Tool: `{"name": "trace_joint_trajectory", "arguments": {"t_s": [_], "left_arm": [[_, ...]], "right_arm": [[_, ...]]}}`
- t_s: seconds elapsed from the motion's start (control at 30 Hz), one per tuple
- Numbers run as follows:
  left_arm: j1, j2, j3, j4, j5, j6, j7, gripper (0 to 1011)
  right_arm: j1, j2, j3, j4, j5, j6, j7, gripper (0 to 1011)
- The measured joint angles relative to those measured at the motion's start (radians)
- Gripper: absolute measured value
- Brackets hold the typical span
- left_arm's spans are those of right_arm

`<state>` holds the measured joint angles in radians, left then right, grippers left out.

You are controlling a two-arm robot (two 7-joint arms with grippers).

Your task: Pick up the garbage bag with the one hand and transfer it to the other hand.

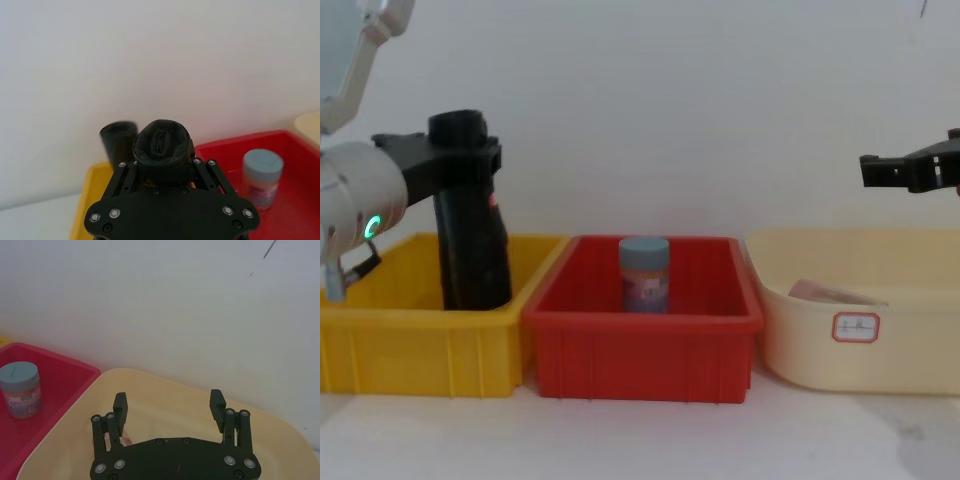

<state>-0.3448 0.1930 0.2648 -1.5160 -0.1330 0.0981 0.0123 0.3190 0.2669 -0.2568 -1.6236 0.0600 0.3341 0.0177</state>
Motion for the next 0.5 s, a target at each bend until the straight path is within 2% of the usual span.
{"name": "trace_joint_trajectory", "arguments": {"t_s": [0.13, 0.5], "left_arm": [[-0.015, 0.001, 0.002, -0.001, -0.014, 0.0, -0.033, 382], [-0.106, -0.003, 0.019, 0.011, -0.052, 0.017, -0.148, 382]], "right_arm": [[0.0, 0.0, 0.0, 0.0, 0.0, 0.0, 0.0, 1001], [0.0, 0.0, 0.0, 0.0, 0.0, 0.0, 0.0, 1001]]}}
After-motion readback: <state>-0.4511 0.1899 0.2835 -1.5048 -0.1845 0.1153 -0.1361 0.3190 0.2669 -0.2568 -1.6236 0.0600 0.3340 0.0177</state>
